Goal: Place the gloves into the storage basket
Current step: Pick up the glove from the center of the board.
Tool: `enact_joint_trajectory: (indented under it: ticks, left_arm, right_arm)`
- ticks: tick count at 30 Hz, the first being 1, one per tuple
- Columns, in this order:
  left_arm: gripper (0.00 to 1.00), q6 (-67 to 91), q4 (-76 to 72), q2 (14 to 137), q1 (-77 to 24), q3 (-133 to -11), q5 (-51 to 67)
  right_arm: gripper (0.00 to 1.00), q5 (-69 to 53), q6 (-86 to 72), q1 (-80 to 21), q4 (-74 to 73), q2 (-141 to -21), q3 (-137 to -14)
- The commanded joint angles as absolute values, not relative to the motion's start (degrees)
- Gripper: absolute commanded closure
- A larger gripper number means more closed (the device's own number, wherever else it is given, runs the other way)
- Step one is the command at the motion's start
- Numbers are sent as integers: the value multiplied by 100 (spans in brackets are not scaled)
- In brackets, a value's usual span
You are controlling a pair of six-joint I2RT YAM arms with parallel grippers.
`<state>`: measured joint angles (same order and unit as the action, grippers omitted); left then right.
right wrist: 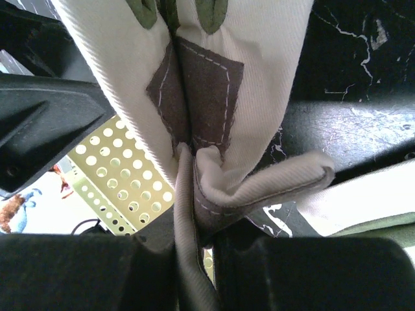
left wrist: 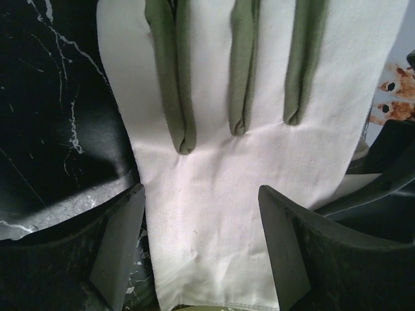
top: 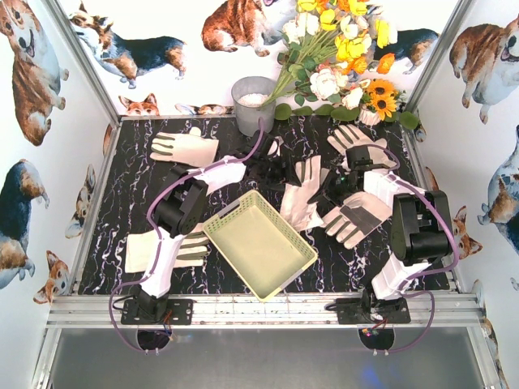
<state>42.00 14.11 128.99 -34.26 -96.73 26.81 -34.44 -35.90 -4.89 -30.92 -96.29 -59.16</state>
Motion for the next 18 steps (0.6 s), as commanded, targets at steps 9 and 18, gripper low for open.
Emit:
enact_joint_trajectory:
  ticks: [9,18]
  left_arm:
    - [40,4218,1637,13421,-3436,-10011,2966]
    - [39,4237,1834,13186,-3437,-9795,2878]
  right_arm:
    - [89,-3540,-4279,-501,-1996,-9490,-5549]
    - [59,-3432,-4486,-501,-1453,-9604,-5098]
